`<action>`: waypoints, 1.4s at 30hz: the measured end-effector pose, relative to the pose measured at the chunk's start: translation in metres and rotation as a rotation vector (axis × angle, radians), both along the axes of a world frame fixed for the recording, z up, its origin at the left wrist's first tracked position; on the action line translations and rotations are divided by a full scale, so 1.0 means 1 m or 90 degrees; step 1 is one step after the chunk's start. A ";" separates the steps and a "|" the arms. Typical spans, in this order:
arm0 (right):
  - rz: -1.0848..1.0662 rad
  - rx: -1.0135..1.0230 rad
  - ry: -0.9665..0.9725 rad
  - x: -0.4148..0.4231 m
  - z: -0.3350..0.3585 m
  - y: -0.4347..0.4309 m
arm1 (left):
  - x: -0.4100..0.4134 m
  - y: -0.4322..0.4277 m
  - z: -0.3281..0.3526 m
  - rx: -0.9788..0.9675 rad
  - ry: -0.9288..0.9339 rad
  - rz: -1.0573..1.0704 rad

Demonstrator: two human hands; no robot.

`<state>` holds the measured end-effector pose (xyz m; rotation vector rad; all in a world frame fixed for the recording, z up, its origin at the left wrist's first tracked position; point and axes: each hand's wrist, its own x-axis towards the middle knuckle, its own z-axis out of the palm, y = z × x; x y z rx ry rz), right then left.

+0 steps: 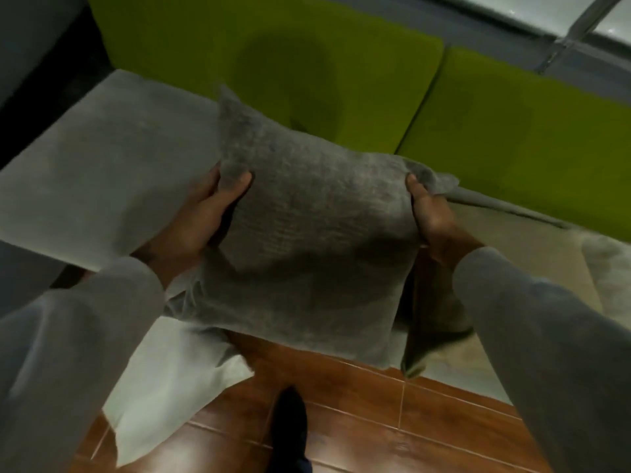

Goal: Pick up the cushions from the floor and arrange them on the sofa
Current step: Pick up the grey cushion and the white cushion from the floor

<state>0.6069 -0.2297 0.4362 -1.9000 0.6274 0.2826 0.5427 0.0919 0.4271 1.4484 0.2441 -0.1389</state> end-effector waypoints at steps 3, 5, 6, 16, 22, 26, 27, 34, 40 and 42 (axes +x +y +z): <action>-0.014 0.042 0.001 0.027 -0.011 -0.019 | 0.028 -0.025 -0.020 -0.003 0.011 -0.015; 0.000 0.058 0.019 0.034 -0.020 -0.022 | 0.037 -0.034 -0.030 0.017 0.002 -0.027; -0.002 0.060 0.021 0.037 -0.026 -0.023 | 0.043 -0.037 -0.034 0.033 -0.001 -0.034; 0.100 -0.207 -0.120 -0.018 -0.024 0.058 | 0.010 -0.001 -0.026 0.139 0.112 -0.026; 0.310 -0.243 -0.203 -0.109 -0.015 0.168 | -0.078 0.088 -0.041 0.130 0.207 0.072; 0.492 -0.097 -0.085 -0.176 -0.046 0.252 | -0.157 0.166 -0.083 0.125 0.262 0.126; 0.517 -0.061 -0.028 -0.190 -0.066 0.271 | -0.178 0.186 -0.101 0.127 0.294 0.151; 0.470 -0.015 0.232 -0.216 -0.248 0.347 | -0.279 0.271 -0.258 0.183 0.446 0.244; 0.458 -0.110 0.342 -0.185 -0.392 0.367 | -0.311 0.295 -0.408 0.119 0.493 0.313; 0.418 -0.111 0.359 -0.178 -0.431 0.369 | -0.315 0.299 -0.444 0.088 0.504 0.308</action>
